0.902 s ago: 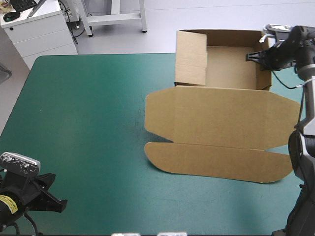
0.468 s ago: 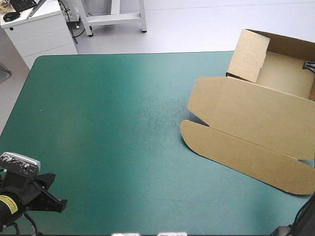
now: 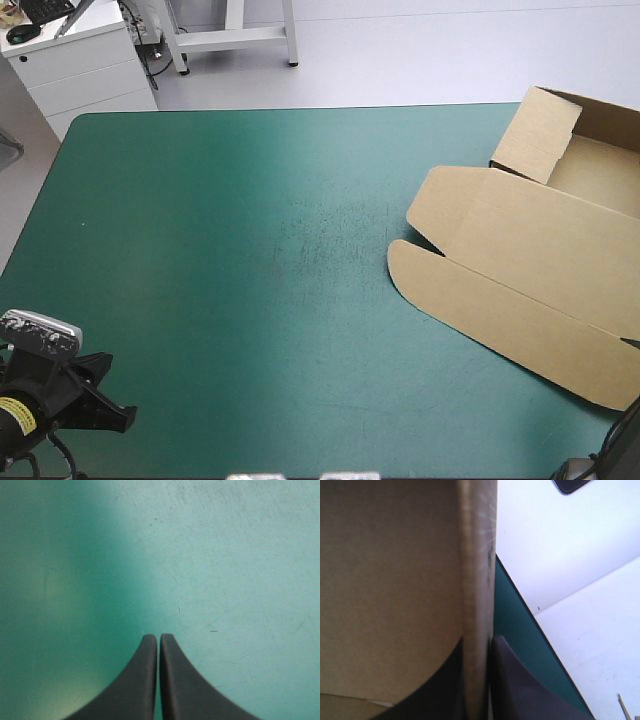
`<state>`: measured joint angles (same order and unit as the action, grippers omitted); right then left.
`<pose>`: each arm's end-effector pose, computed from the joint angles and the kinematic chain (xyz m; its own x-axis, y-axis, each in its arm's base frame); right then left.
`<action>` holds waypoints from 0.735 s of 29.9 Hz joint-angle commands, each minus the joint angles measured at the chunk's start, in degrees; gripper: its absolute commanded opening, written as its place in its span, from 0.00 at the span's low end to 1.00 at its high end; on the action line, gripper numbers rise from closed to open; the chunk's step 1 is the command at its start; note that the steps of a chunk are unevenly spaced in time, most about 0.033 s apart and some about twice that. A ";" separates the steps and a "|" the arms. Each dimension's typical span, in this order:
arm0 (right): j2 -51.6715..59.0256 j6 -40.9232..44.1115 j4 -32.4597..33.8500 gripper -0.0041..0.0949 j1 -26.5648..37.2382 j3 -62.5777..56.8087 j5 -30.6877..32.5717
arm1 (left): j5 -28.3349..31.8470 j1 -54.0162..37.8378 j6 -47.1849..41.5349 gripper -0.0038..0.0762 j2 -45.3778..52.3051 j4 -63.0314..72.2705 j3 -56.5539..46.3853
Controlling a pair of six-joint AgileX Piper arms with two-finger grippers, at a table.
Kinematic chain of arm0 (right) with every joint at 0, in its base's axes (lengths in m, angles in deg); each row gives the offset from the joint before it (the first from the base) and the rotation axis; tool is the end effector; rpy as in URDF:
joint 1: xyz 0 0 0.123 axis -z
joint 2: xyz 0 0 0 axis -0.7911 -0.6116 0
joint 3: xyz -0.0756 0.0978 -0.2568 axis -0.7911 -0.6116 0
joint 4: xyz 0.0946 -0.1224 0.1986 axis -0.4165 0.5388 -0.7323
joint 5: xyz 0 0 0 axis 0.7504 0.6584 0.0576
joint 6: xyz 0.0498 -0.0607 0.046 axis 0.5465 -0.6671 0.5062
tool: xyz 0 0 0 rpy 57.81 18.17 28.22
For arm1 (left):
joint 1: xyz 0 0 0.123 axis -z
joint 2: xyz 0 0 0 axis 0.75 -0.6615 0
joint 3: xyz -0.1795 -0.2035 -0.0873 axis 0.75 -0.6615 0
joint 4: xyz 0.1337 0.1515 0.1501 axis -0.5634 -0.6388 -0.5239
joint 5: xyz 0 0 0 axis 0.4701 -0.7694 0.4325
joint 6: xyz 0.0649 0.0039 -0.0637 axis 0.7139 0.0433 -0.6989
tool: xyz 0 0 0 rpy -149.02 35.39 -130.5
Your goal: Fold the box
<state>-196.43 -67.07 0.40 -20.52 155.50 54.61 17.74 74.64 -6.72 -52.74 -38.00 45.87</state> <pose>0.4085 -0.2451 0.3007 -0.7770 0.4676 -0.4214 0.4898 0.8696 0.0618 0.0498 -0.0121 0.3485 -0.6370 0.2595 -0.7259 0.3277 0.9435 0.0498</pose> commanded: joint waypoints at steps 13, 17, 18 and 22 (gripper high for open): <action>8.62 0.79 -0.52 0.79 0.73 1.38 0.63 | 3.16 0.20 -0.40 0.04 -0.49 -1.76 1.28; 14.15 -1.87 -8.04 0.66 0.46 0.51 0.63 | 3.16 0.20 -0.40 0.04 -0.49 -1.76 1.28; 16.31 -3.13 -9.16 0.57 -0.25 -0.94 0.63 | 3.16 0.20 -0.40 0.04 -0.49 -2.04 1.28; 24.38 -6.58 -9.70 0.10 -4.22 -8.39 0.63 | 3.26 0.20 -0.40 0.04 -0.49 -2.40 1.28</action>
<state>-179.58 -70.61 -7.21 -22.37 149.65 54.51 17.74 74.64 -6.72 -52.74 -39.60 45.87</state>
